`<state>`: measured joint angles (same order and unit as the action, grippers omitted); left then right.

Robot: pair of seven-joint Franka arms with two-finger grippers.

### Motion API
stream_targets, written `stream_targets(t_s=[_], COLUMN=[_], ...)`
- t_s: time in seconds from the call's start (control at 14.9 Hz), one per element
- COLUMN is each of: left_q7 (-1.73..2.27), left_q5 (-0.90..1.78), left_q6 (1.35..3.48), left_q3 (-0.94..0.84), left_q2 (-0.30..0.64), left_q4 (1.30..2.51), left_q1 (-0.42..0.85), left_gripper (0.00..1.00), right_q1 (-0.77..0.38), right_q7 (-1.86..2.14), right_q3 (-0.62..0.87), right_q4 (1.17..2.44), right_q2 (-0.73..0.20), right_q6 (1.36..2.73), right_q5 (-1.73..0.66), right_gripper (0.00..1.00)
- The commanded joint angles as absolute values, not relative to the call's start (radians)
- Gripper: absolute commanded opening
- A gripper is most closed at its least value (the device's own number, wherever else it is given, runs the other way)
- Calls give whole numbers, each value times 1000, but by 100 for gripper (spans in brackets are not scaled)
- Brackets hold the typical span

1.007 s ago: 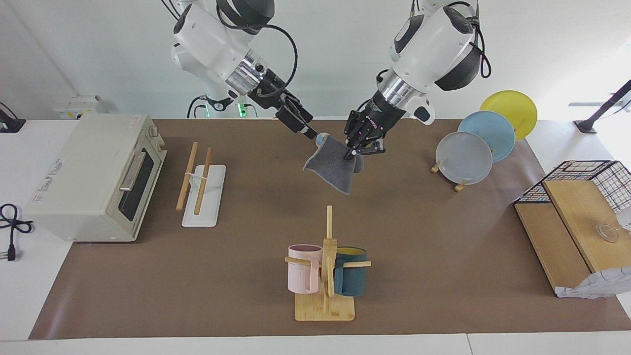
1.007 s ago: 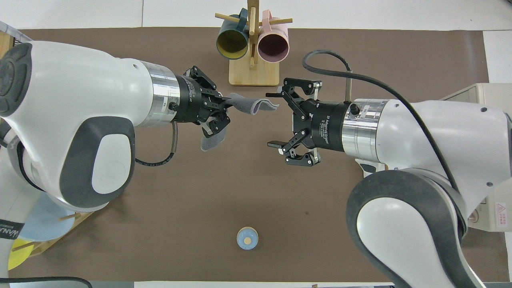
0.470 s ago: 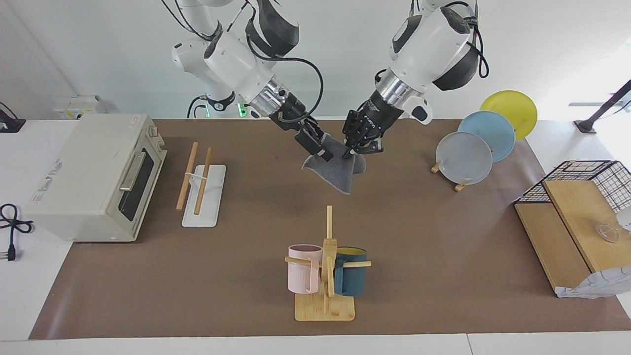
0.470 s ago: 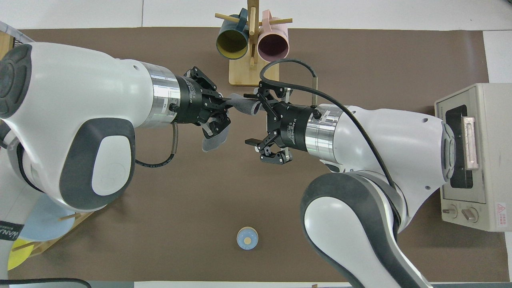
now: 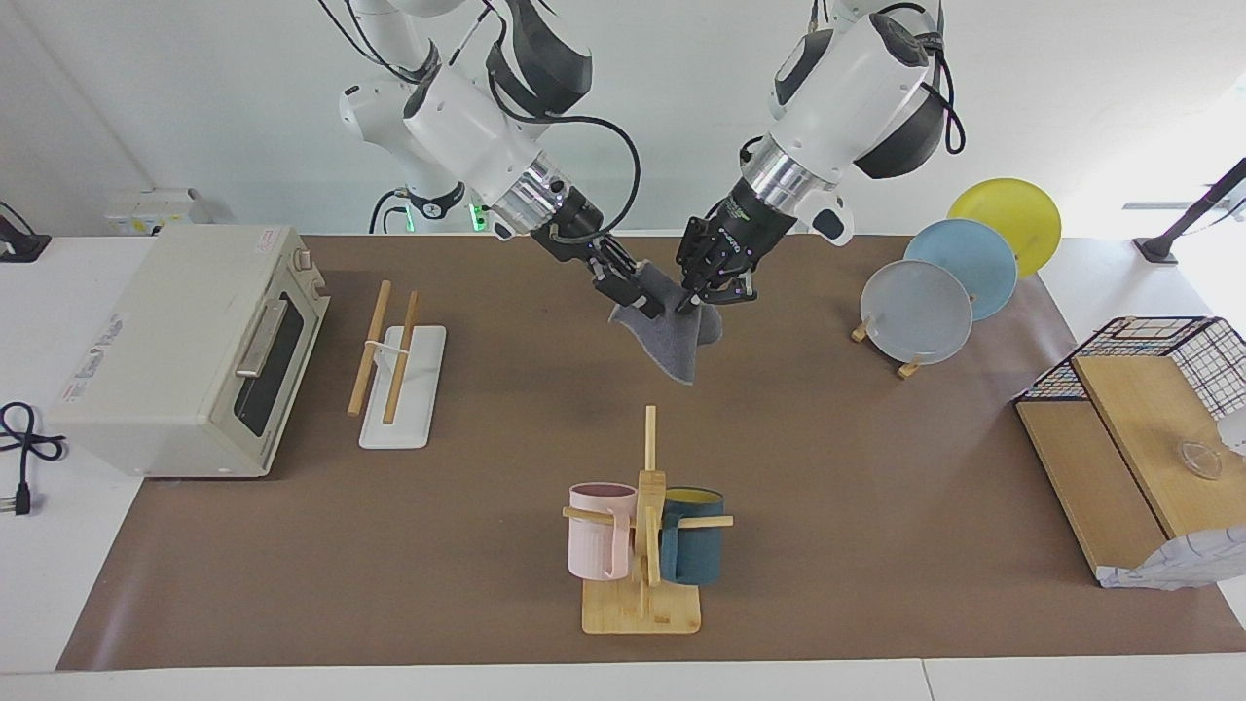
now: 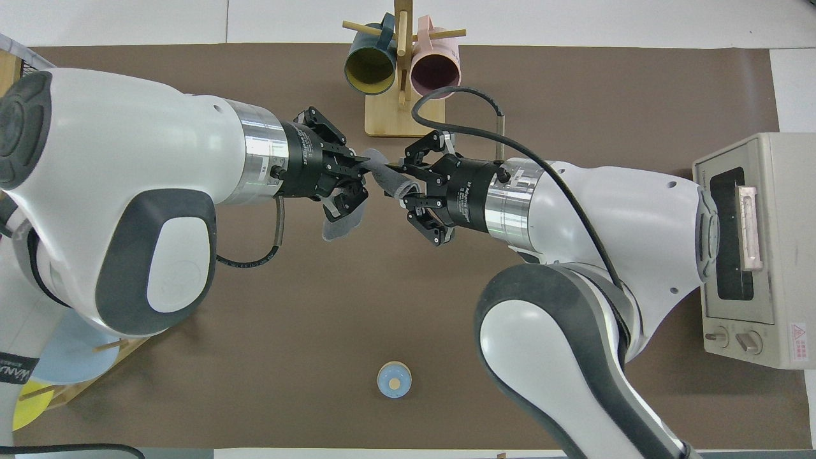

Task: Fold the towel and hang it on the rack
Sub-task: 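Grasp the towel end with the right gripper from the left gripper, then carry the towel with the right gripper while the left gripper withdraws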

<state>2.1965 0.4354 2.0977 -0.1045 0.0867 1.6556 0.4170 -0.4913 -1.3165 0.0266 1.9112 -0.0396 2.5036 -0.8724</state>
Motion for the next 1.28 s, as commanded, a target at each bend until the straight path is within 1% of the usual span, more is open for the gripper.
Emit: stream_targets(t_s=[0.0,0.4,0.47,0.67,0.87,1.01,1.21], left_q7=[2204,2177,2151,2129,2117,2051,1921], left_q5=[451,448,449,449,448,448,448], left_q6=[2108,2105,2103,2102,2102,2097,2091], left_q3=[-94,-94,-94,-94,-92,-89,-86], left_q2=[49,41,40,37,34,25,6], left_q4=[1698,1709,1712,1713,1723,1741,1782], left_q1=[440,453,453,453,445,437,397], left_gripper=[0,0,99,100,100,100,100], right_q1=[-494,-494,-494,-494,-483,-453,-416], right_q7=[-1275,-1203,-1190,-1117,-913,-785,-559], right_q3=[28,28,28,28,23,21,21], right_q4=[1901,1914,1919,1928,1951,1962,1974], right_q2=[-52,-43,-41,-38,-23,-14,-8], right_q6=[2520,2508,2508,2497,2400,2318,2228], right_q5=[-896,-894,-894,-885,-849,-705,-562], right_gripper=[0,0,0,0,0,0,0])
